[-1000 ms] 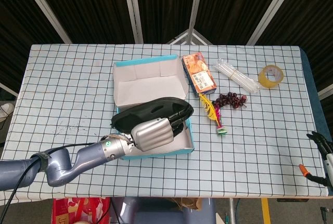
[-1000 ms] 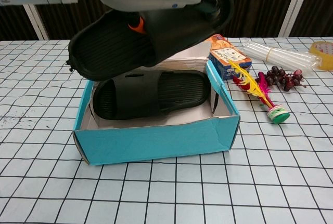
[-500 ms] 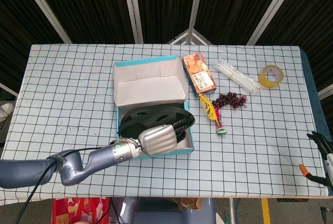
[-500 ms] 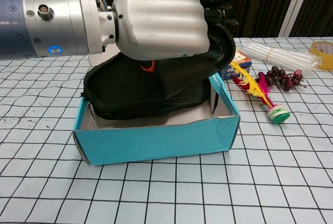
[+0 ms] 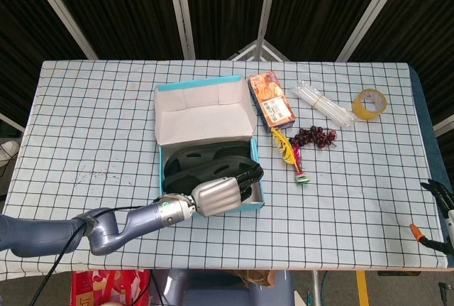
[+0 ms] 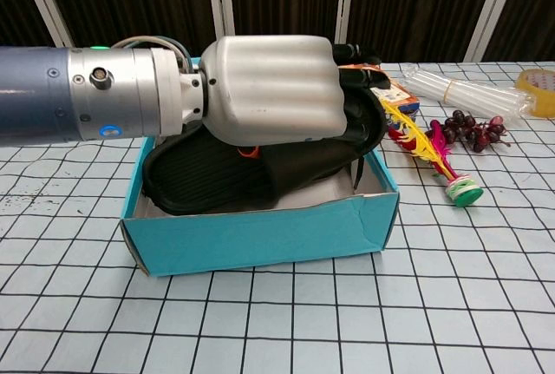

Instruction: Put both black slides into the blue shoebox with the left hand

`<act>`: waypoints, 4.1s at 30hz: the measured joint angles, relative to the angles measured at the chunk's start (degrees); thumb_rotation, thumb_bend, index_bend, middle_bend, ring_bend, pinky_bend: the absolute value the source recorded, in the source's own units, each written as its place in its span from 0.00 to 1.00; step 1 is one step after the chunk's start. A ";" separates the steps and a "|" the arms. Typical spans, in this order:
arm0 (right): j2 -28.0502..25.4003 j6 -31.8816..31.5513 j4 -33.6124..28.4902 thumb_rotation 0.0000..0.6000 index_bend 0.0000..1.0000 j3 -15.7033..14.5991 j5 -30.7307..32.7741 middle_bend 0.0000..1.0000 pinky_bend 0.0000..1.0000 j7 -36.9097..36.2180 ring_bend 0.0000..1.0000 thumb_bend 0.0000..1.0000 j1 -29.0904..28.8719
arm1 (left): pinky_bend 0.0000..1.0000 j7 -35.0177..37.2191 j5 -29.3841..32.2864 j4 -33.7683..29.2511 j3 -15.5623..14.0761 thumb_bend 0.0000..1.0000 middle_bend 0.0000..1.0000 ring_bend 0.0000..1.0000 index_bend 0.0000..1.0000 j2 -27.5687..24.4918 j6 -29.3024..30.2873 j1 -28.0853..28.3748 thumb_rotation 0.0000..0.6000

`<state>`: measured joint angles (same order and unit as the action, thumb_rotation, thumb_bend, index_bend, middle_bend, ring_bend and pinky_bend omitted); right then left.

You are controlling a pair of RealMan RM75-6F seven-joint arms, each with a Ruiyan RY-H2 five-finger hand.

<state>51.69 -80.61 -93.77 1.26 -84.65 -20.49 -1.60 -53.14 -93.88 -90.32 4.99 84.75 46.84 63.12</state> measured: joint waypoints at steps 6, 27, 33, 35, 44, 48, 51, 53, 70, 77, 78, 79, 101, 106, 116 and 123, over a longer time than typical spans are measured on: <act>0.02 0.00 0.02 1.00 0.15 0.05 0.03 0.11 0.14 0.05 0.18 0.31 0.00 | 0.05 1.31 0.46 1.06 -0.73 0.42 0.51 0.05 0.49 1.03 -0.12 -0.58 1.00; 0.10 0.29 -0.01 1.00 0.15 0.23 0.57 0.11 0.14 0.54 0.18 0.31 -0.01 | 0.14 5.90 -0.90 6.68 -2.57 0.41 0.48 0.07 0.49 5.76 -0.27 -0.97 1.00; 0.13 0.24 0.00 1.00 0.15 0.31 0.59 0.11 0.14 0.63 0.18 0.31 0.01 | 0.24 8.88 -0.36 7.83 -2.90 0.41 0.47 0.08 0.48 6.65 -0.33 -1.38 1.00; 0.19 0.29 -0.03 1.00 0.15 0.31 0.63 0.11 0.14 0.72 0.18 0.31 0.00 | 0.25 10.21 -0.09 8.02 -2.90 0.41 0.47 0.08 0.48 6.92 -0.41 -1.46 1.00; 0.28 0.45 -0.03 1.00 0.15 0.45 1.04 0.11 0.14 0.94 0.18 0.31 0.00 | 0.30 13.50 0.20 9.66 -3.05 0.41 0.47 0.08 0.48 8.21 -1.49 -1.05 1.00; 0.30 0.63 0.02 1.00 0.15 0.46 1.10 0.11 0.14 0.90 0.18 0.31 -0.04 | 0.33 14.37 0.52 10.78 -3.17 0.41 0.47 0.08 0.48 9.11 -1.96 -1.00 1.00; 0.33 0.80 0.08 1.00 0.15 0.47 1.23 0.11 0.14 0.95 0.18 0.31 -0.08 | 0.34 15.09 0.78 11.58 -3.35 0.41 0.47 0.08 0.48 9.74 -2.35 -0.99 1.00; 0.37 0.91 0.15 1.00 0.15 0.49 1.30 0.11 0.14 0.99 0.18 0.31 -0.11 | 0.36 15.54 0.91 12.04 -3.49 0.41 0.47 0.08 0.48 10.00 -2.56 -1.01 1.00; 0.50 1.40 0.07 1.00 0.15 0.58 1.60 0.11 0.14 1.44 0.18 0.31 -0.29 | 0.55 17.90 2.62 14.84 -3.97 0.41 0.47 0.09 0.48 11.19 -3.66 -1.58 1.00; 0.47 1.33 0.12 1.00 0.15 0.62 1.55 0.11 0.14 1.29 0.18 0.31 -0.26 | 0.51 17.49 3.14 14.56 -3.76 0.41 0.45 0.09 0.47 11.12 -3.73 -1.66 1.00; 0.47 1.31 0.12 1.00 0.15 0.62 1.54 0.11 0.14 1.26 0.18 0.31 -0.25 | 0.49 17.34 3.10 14.42 -3.66 0.40 0.44 0.09 0.46 10.99 -3.53 -1.66 1.00; 0.46 1.30 0.12 1.00 0.15 0.62 1.54 0.11 0.14 1.21 0.18 0.31 -0.24 | 0.47 17.11 2.99 14.28 -3.56 0.38 0.43 0.08 0.45 10.84 -3.27 -1.66 1.00; 0.29 1.04 -0.12 1.00 0.15 0.59 1.25 0.11 0.14 1.13 0.18 0.31 -0.12 | 0.08 0.81 5.30 2.68 -2.64 0.01 0.06 0.00 0.08 0.27 -5.52 -1.18 0.96; 0.33 1.07 -0.17 1.00 0.15 0.60 1.16 0.11 0.14 1.23 0.18 0.31 -0.17 | 0.08 -4.49 8.05 -0.37 -2.44 0.01 0.05 0.00 0.07 -1.23 -6.37 -1.27 0.95; 0.05 0.00 -0.91 1.00 0.15 0.58 0.72 0.11 0.14 1.74 0.18 0.31 0.19 | 0.08 -14.01 13.49 -10.84 -3.08 0.03 0.07 0.00 0.07 -6.79 -5.43 -2.30 0.95; -0.18 -0.60 -1.02 1.00 0.15 0.44 0.17 0.11 0.14 1.61 0.18 0.31 0.46 | 0.25 -13.03 14.49 -20.35 -3.28 0.22 0.24 0.16 0.24 -13.52 -0.35 -4.86 1.00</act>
<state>51.51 -81.21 -94.79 1.70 -84.48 -18.88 -1.14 -66.17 -79.40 -110.67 1.72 71.23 46.49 58.26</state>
